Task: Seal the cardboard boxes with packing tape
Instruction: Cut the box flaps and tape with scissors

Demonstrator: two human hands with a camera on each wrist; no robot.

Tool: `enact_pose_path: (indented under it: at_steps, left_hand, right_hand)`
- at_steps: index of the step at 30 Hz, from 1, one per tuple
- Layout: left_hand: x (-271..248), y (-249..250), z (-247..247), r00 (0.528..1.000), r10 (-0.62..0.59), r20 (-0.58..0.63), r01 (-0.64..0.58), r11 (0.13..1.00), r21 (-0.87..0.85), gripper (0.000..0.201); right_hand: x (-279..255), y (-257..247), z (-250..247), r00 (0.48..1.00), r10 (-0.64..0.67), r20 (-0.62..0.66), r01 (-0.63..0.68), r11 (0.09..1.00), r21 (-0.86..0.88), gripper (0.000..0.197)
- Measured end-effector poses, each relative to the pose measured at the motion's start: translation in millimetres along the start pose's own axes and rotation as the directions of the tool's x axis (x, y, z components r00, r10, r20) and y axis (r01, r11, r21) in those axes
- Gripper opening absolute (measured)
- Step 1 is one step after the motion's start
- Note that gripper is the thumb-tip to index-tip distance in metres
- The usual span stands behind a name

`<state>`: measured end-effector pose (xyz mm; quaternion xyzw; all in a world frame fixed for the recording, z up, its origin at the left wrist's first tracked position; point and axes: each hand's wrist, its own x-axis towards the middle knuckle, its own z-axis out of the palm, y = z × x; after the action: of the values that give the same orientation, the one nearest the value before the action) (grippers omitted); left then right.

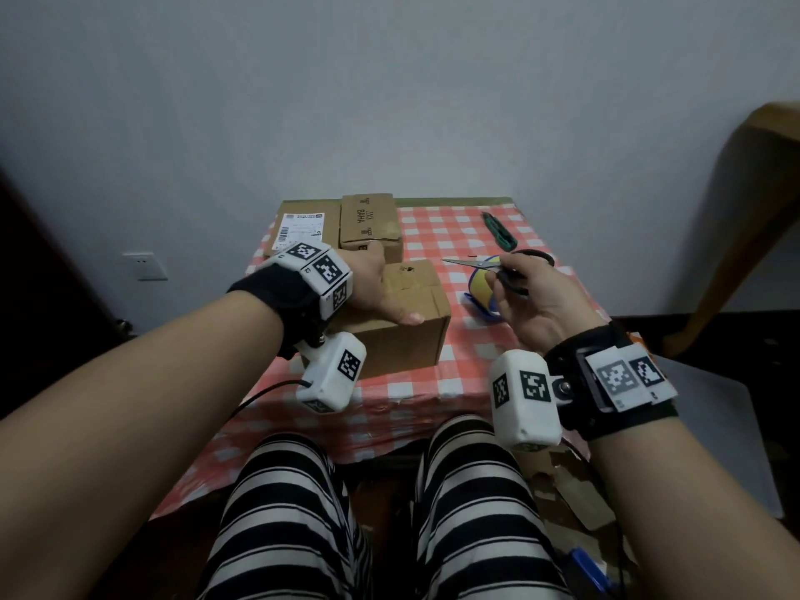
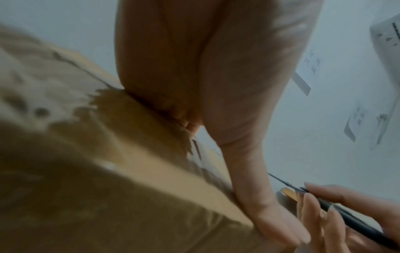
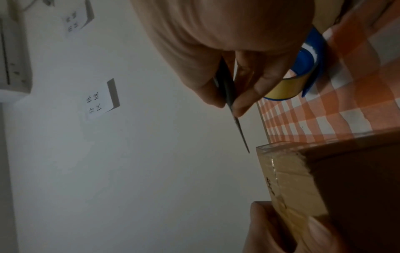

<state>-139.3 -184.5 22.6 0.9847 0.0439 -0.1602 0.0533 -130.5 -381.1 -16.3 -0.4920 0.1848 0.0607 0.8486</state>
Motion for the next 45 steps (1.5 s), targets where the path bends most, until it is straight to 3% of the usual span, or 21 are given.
enact_pose_path:
  at_steps: [3,7,16,24,28,32,38,45]
  left_hand:
    - [-3,-1,2,1.0,0.011,0.024,-0.011,1.0,0.007,0.113]
    - [-5,-2,7,0.997,0.074,0.015,-0.074,0.997,0.014,0.094]
    - [-14,3,13,0.991,0.104,-0.088,-0.095,0.99,0.103,0.095]
    - [-18,6,17,0.987,0.101,-0.126,-0.081,0.984,0.157,0.093]
    - [-19,6,17,0.986,0.104,-0.131,-0.084,0.985,0.153,0.094]
    - [-18,6,16,0.987,0.096,-0.128,-0.076,0.986,0.151,0.094]
    - [-15,5,15,0.989,0.085,-0.122,-0.067,0.987,0.144,0.097]
    - [-13,5,14,0.992,0.068,-0.104,-0.054,0.99,0.134,0.1]
  right_hand:
    - [-5,1,2,0.999,-0.029,0.022,0.03,0.999,-0.03,0.007]
    - [-6,6,5,0.995,-0.085,0.056,0.089,0.993,-0.078,0.009]
    - [-19,16,8,0.982,-0.177,0.064,0.185,0.968,-0.171,0.008]
    - [-25,25,18,0.964,-0.261,0.045,0.264,0.943,-0.201,0.021]
    - [-30,34,24,0.937,-0.342,0.062,0.347,0.907,-0.237,0.008]
    - [-31,43,30,0.888,-0.452,0.085,0.454,0.832,-0.318,0.018]
    - [-31,53,35,0.807,-0.574,0.135,0.578,0.724,-0.376,0.012]
    - [-28,62,35,0.796,-0.593,0.12,0.598,0.741,-0.306,0.01]
